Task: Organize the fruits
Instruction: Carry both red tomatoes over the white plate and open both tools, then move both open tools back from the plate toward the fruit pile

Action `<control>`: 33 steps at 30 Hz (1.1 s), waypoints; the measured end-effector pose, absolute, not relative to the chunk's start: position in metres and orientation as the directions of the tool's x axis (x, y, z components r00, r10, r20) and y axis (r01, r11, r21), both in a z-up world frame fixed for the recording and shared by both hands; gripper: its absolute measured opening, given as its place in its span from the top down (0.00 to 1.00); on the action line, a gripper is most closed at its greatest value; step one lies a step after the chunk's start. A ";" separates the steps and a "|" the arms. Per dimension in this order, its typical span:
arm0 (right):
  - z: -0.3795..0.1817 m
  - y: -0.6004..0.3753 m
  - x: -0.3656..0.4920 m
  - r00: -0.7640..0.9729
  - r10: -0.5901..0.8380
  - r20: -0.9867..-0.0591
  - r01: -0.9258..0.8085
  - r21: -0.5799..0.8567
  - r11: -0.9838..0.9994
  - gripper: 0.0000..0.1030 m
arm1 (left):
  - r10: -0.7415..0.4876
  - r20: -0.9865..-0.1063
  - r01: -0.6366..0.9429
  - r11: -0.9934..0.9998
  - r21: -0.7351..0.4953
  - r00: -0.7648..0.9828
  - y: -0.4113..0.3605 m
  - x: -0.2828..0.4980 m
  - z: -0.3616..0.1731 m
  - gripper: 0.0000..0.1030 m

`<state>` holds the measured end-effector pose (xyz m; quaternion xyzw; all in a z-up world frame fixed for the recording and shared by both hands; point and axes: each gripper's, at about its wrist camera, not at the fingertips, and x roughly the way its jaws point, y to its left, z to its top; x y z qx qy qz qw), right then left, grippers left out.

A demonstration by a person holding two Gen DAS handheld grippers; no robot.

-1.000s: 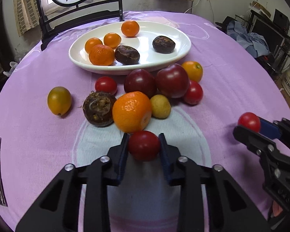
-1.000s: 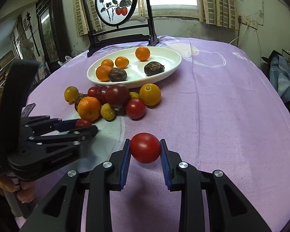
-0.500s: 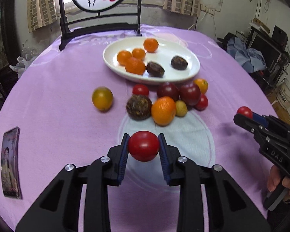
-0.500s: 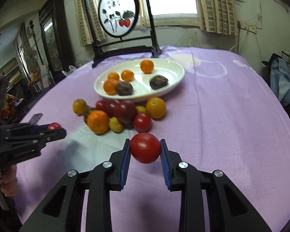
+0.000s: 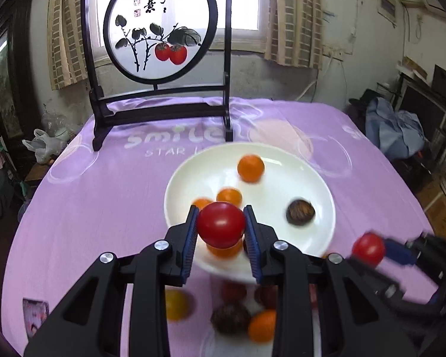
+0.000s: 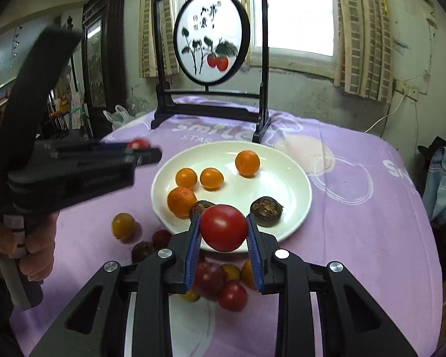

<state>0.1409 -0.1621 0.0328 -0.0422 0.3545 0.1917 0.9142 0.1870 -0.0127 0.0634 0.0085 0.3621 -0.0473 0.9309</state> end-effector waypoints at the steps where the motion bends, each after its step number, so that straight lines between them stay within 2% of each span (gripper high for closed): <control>1: 0.027 -0.159 0.152 0.663 0.313 -0.680 -0.375 0.060 0.925 0.71 | -0.088 -0.692 0.098 0.995 -0.025 0.717 -0.013 0.199 0.059 0.71; 9: -0.014 -0.147 0.199 0.586 0.272 -0.763 -0.351 0.063 0.934 0.70 | -0.097 -0.819 0.096 0.994 -0.051 0.566 -0.024 0.268 0.001 0.71; 11: -0.021 -0.145 0.204 0.563 0.266 -0.783 -0.352 0.064 0.934 0.65 | -0.105 -0.836 0.090 0.994 -0.067 0.539 -0.026 0.275 -0.008 0.69; 12: -0.024 -0.145 0.205 0.558 0.258 -0.789 -0.346 0.061 0.936 0.58 | -0.122 -0.832 0.090 0.992 -0.086 0.542 -0.026 0.276 -0.009 0.61; 13: -0.025 -0.145 0.205 0.562 0.251 -0.788 -0.340 0.057 0.939 0.54 | -0.127 -0.828 0.092 0.992 -0.092 0.546 -0.027 0.276 -0.008 0.44; 14: -0.025 -0.147 0.204 0.567 0.248 -0.786 -0.335 0.055 0.941 0.49 | -0.106 -0.826 0.082 0.994 -0.073 0.554 -0.028 0.273 -0.005 0.33; 15: -0.024 -0.148 0.203 0.571 0.249 -0.782 -0.332 0.057 0.942 0.48 | -0.080 -0.820 0.066 0.997 -0.051 0.567 -0.028 0.271 -0.002 0.19; 21: -0.008 -0.164 0.177 0.597 0.259 -0.760 -0.319 0.072 0.945 0.45 | -0.062 -0.788 0.042 0.998 -0.046 0.613 -0.013 0.239 0.029 0.17; 24: -0.001 -0.173 0.160 0.612 0.253 -0.749 -0.308 0.068 0.949 0.44 | -0.069 -0.772 0.024 0.997 -0.069 0.632 0.000 0.213 0.041 0.10; 26: 0.001 -0.178 0.145 0.615 0.250 -0.747 -0.296 0.075 0.952 0.44 | -0.068 -0.756 0.013 0.997 -0.078 0.651 0.008 0.192 0.046 0.10; 33: -0.015 -0.180 0.098 0.583 0.258 -0.770 -0.296 0.095 0.950 0.44 | -0.035 -0.755 -0.004 0.999 -0.050 0.655 0.026 0.124 0.031 0.06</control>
